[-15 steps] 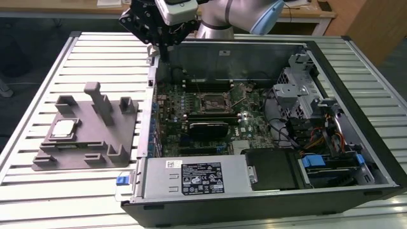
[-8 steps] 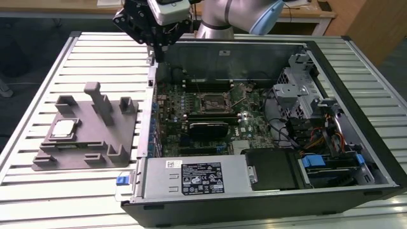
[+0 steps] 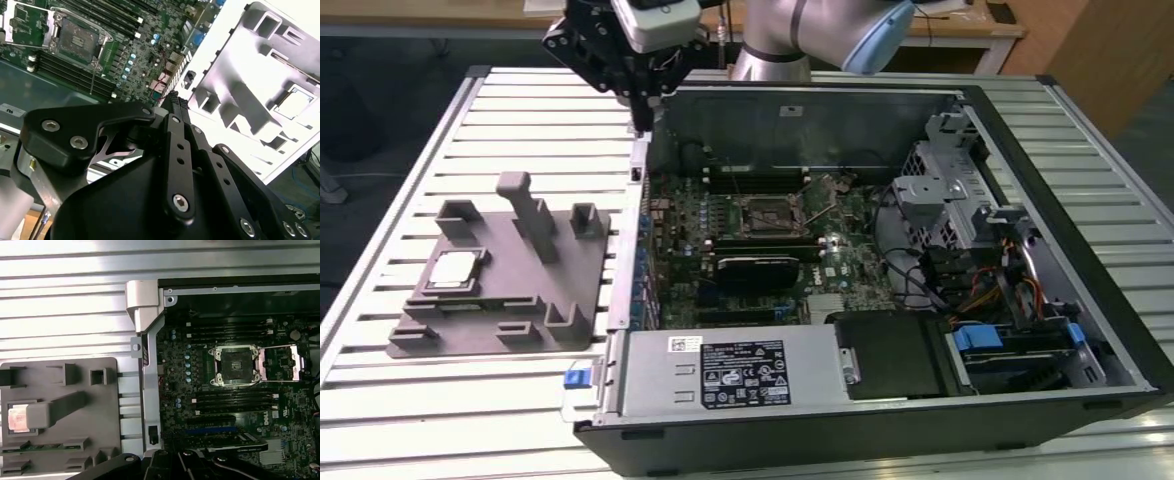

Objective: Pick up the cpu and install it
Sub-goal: 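Reach for the cpu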

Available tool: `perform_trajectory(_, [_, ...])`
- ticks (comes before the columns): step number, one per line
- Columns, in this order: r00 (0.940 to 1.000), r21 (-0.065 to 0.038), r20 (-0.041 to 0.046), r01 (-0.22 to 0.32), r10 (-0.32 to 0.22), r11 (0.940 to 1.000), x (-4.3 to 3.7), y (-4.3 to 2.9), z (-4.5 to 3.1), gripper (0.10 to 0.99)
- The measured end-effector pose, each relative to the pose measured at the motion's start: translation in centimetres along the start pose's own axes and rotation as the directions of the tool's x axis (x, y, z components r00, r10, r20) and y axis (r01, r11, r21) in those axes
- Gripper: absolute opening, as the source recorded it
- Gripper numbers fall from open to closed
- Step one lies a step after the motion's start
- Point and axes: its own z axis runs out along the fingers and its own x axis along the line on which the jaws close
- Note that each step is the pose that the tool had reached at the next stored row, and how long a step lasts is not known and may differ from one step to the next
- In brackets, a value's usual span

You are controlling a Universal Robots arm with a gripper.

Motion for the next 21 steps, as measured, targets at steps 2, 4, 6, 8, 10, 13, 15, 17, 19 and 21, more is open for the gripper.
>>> perform_trajectory(2, [1.0, 0.0, 0.0, 0.0, 0.0, 1.0, 0.27, -0.02, -0.01, 0.106])
perform_trajectory(4, [1.0, 0.0, 0.0001, 0.0, 0.0, 1.0, 0.53, -0.04, -0.01, 0.106])
perform_trajectory(6, [1.0, 0.0, 0.0, 0.0, 0.0, 1.0, 0.79, -0.06, -0.02, 0.106])
perform_trajectory(8, [1.0, 0.0, 0.0, 0.0, 0.0, 1.0, 1.05, -0.08, -0.03, 0.106])
perform_trajectory(10, [1.0, 0.0, 0.0, 0.0, 0.0, 1.0, 1.32, -0.1, -0.04, 0.106])
perform_trajectory(13, [1.0, 0.0, 0.0, 0.0, 0.0, 1.0, 1.75, -0.13, -0.05, 0.106])
perform_trajectory(15, [1.0, 0.0, 0.0, 0.0, 0.0, 1.0, 2.05, -0.15, -0.06, 0.106])
perform_trajectory(17, [1.0, 0.0, 0.0001, 0.0, 0.0, 1.0, 2.34, -0.18, -0.07, 0.106])
perform_trajectory(19, [1.0, 0.0, 0.0001, 0.0, 0.0, 1.0, 2.61, -0.2, -0.08, 0.106])
perform_trajectory(21, [1.0, 0.0, 0.0001, 0.0, 0.0, 1.0, 2.85, -0.22, -0.08, 0.106])
